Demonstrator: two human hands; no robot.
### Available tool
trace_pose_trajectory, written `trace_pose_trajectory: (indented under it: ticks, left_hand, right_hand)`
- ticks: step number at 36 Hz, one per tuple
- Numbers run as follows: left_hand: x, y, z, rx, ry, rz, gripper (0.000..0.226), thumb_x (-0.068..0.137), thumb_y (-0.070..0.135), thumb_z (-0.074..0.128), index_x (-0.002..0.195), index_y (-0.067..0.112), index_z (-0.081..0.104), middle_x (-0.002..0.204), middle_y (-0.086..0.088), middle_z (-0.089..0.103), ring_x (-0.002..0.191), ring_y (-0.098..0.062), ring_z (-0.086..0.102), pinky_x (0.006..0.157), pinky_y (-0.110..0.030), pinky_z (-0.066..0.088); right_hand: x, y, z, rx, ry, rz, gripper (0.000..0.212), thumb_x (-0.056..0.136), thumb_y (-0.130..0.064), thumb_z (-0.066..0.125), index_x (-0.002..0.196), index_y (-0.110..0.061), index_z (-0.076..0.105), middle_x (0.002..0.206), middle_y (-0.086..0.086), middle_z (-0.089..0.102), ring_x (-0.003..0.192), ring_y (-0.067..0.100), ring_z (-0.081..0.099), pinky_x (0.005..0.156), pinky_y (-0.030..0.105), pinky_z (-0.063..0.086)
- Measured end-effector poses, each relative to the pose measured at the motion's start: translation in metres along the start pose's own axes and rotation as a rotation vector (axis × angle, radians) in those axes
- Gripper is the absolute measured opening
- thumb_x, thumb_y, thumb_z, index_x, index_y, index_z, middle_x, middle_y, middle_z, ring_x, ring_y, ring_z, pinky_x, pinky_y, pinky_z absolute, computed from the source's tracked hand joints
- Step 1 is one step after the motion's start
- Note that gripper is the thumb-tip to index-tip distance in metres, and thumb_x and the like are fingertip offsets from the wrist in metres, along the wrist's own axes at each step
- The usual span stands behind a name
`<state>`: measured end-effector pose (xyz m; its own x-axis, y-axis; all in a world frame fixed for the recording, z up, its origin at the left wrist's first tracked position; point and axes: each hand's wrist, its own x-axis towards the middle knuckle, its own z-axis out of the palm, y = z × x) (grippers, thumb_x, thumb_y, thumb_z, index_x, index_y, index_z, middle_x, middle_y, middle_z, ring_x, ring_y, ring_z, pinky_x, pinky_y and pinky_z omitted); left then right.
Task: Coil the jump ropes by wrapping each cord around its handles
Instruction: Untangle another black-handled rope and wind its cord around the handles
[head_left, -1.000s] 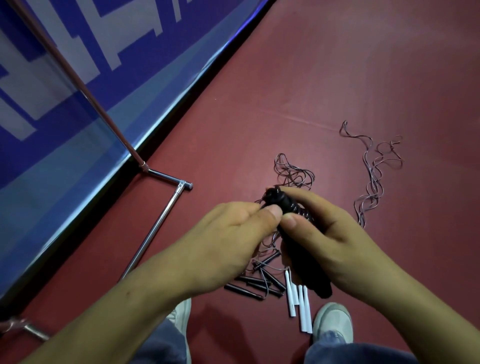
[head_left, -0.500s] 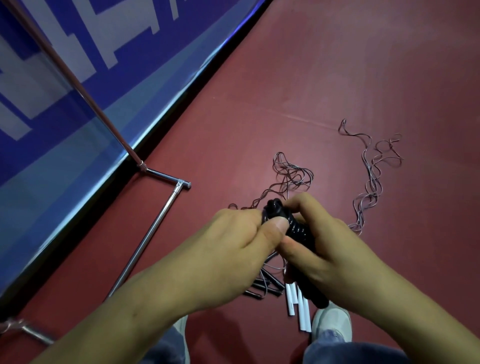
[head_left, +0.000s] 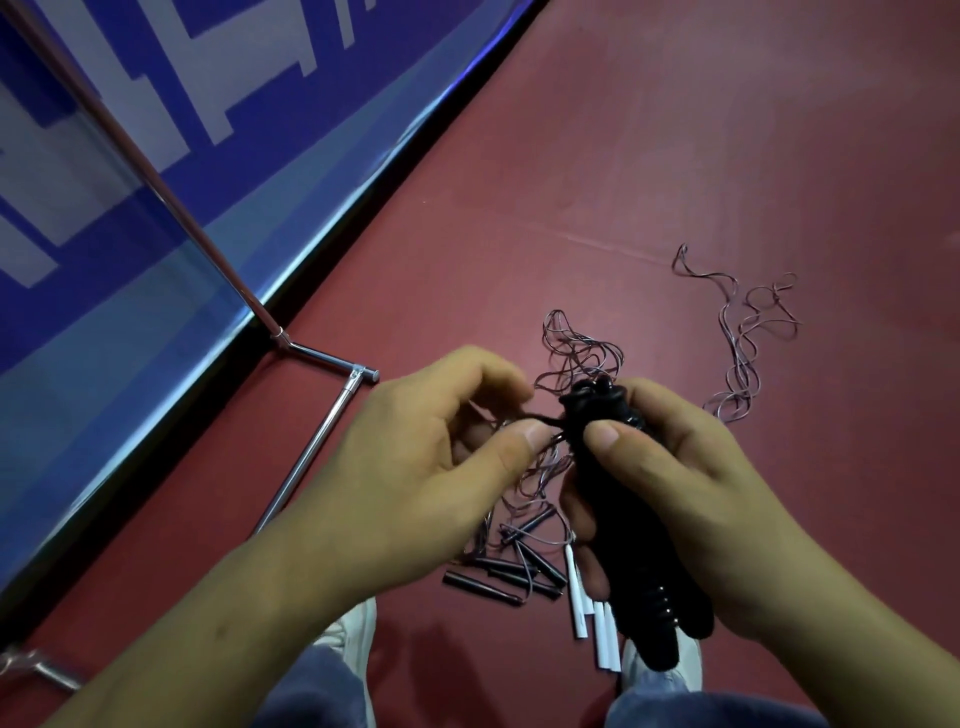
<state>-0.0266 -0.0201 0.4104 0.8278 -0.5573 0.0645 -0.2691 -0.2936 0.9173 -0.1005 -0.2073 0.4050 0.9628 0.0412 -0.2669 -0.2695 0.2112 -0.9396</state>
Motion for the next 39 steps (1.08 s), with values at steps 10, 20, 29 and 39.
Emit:
trace_pose_trajectory:
  ticks: [10,20,29,39]
  left_hand:
    - [0.000,0.010,-0.002,-0.426,-0.043,-0.015,0.041,0.070,0.000,0.083,0.109,0.010,0.075,0.092,-0.017,0.074,0.091,-0.035,0.073,0.079,-0.028,0.060]
    - [0.004,0.014,0.007,-0.320,0.090,0.075,0.010,0.072,0.006,0.080,0.077,-0.001,0.075,0.073,-0.012,0.069,0.059,-0.024,0.072,0.061,-0.027,0.060]
    - [-0.023,-0.093,0.014,0.000,-0.289,-0.216,0.067,0.009,0.089,0.079,0.052,0.038,0.075,0.057,0.002,0.069,0.050,-0.007,0.067,0.085,-0.053,0.058]
    - [0.003,-0.001,0.016,0.186,0.056,0.133,0.014,0.083,0.022,0.071,0.071,0.019,0.077,0.066,0.003,0.064,0.056,-0.016,0.065,0.050,-0.036,0.049]
  right_hand:
    - [0.005,-0.003,-0.001,0.281,-0.088,0.028,0.030,0.090,-0.031,0.059,0.101,-0.005,0.050,0.064,0.021,0.052,0.041,0.029,0.054,0.048,0.034,0.049]
    - [0.004,0.003,0.002,-0.057,-0.078,0.053,0.022,0.091,-0.025,0.060,0.098,-0.005,0.051,0.066,0.022,0.061,0.046,0.038,0.059,0.048,0.037,0.051]
    - [0.004,-0.013,0.003,-0.583,-0.084,0.033,0.028,0.096,-0.034,0.061,0.103,-0.008,0.053,0.078,0.027,0.063,0.057,0.020,0.069,0.066,0.049,0.059]
    - [0.001,0.002,-0.007,-0.935,0.015,-0.105,0.039,0.081,-0.065,0.051,0.097,-0.031,0.041,0.075,-0.001,0.064,0.059,0.019,0.064,0.056,0.049,0.054]
